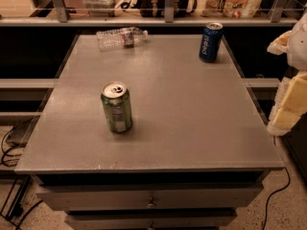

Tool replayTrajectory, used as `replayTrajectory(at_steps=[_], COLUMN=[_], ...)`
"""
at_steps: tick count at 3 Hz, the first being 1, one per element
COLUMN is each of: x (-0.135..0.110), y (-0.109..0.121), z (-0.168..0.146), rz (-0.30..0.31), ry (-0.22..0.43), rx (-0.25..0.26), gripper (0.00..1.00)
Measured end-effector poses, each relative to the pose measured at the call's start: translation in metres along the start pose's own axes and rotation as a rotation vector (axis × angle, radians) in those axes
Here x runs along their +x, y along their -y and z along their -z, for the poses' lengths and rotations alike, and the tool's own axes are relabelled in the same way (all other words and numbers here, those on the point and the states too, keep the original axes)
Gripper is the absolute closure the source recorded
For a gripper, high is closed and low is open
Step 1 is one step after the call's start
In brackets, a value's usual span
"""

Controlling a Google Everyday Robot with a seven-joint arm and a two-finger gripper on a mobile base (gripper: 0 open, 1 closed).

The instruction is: Move pepsi can near green can

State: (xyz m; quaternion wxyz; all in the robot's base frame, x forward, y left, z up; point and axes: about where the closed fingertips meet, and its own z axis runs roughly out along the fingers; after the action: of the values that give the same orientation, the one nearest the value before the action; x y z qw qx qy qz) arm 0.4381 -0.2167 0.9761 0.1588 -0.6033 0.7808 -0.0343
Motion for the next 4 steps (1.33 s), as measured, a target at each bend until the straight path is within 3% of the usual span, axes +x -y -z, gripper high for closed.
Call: replayTrajectory(at_steps=[2,3,4], x=[-0.003,-0.014,-0.028], y=[0.003,0.017,0.046], z=[0.001,-0.007,-0.024], rz=[-0.011,-0.037,-0.066], ry=[0.031,0.107,0.196], rx=[0.008,0.015,0.007], gripper=[0.00,0.00,0.00])
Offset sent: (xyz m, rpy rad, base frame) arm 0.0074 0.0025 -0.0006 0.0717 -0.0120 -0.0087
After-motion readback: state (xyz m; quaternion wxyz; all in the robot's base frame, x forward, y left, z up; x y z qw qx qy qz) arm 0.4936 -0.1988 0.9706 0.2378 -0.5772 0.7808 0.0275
